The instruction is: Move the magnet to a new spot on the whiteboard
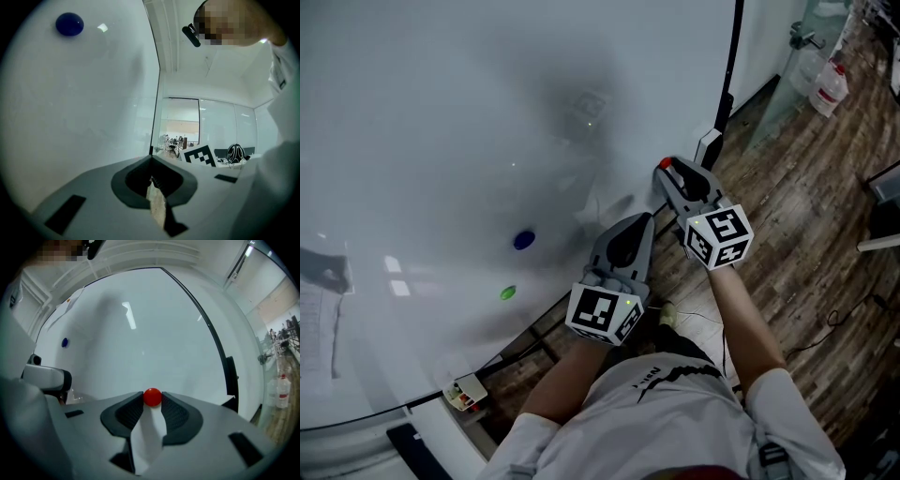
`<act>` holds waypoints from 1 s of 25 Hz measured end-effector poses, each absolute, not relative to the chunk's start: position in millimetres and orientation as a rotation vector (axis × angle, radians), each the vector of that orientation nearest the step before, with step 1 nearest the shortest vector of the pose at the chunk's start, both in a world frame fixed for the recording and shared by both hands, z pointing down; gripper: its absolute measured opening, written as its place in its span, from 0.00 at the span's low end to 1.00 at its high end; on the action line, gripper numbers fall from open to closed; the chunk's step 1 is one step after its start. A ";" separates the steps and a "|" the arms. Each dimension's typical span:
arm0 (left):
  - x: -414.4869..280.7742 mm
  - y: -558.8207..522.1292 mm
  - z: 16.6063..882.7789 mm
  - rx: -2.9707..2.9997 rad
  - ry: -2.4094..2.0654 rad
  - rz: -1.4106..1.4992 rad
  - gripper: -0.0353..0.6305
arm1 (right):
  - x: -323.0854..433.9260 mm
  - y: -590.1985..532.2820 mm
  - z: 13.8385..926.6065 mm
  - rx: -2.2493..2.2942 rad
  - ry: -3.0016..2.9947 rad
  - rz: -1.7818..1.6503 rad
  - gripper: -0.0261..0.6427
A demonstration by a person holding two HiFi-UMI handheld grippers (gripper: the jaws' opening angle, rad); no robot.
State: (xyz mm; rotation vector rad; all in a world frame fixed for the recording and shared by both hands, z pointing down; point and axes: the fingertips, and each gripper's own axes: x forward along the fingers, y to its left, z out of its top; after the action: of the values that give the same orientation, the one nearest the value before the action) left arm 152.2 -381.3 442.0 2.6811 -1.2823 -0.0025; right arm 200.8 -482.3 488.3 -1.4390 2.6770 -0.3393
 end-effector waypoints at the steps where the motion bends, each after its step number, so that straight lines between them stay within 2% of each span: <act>1: 151.6 -380.9 441.6 2.682 -1.281 -0.008 0.07 | 200.4 -481.7 487.3 -1.440 2.677 -0.337 0.23; 25: 145.3 -340.7 419.2 2.738 -1.189 -0.035 0.07 | 201.8 -399.3 419.3 -1.411 2.582 -0.346 0.23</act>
State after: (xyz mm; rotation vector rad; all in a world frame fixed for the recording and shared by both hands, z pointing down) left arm 145.3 -340.7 419.2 2.7379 -1.1895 -0.0352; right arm 201.8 -399.3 419.3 -1.4113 2.5818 -0.3462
